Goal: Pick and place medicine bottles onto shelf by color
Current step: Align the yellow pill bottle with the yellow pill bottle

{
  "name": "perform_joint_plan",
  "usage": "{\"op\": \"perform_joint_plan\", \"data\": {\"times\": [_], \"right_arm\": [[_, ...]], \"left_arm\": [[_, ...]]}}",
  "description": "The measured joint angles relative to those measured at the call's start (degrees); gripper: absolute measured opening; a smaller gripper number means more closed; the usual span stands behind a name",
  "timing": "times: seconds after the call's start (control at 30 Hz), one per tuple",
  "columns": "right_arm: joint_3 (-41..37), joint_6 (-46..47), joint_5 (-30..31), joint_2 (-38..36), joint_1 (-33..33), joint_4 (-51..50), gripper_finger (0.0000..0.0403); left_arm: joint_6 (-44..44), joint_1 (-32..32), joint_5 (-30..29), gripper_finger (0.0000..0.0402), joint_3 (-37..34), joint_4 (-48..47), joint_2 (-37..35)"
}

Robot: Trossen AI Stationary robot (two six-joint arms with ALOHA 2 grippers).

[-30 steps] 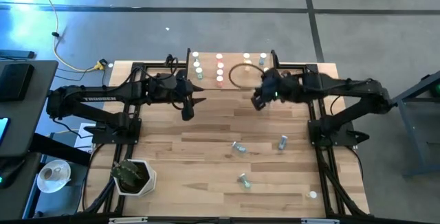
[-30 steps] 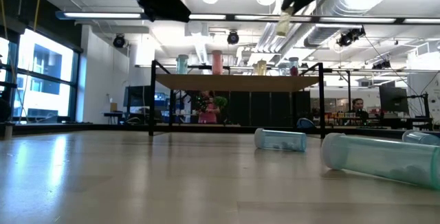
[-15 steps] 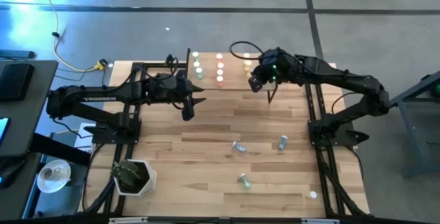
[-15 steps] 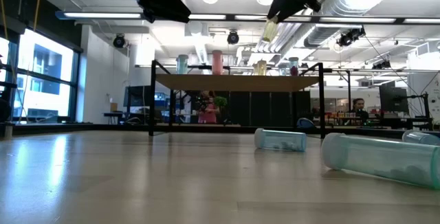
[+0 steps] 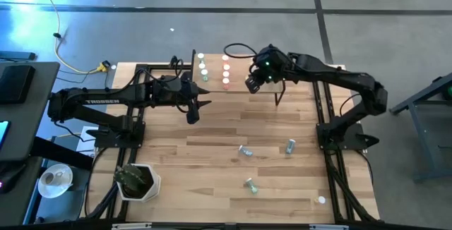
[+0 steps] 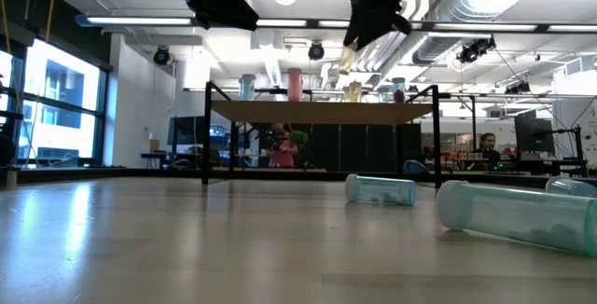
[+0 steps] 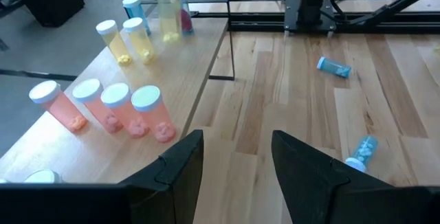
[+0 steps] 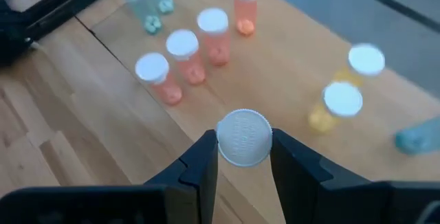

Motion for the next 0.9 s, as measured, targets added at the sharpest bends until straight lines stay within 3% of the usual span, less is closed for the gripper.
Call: {"op": "perform_joint_plan", "data": {"times": [0.2, 0.9], "right_arm": [[6.84, -2.0, 2.03, 2.34, -0.39, -9.16, 0.0105], [6.91, -3.5, -0.17, 7.79, -4.19, -13.01, 0.0105]], "left_arm": [[0.0, 0.0, 0.0, 0.0161, 0.0, -0.4, 0.0], [1.06, 0.0, -0.07, 0.0161, 0.01, -1.27, 0.0]]}}
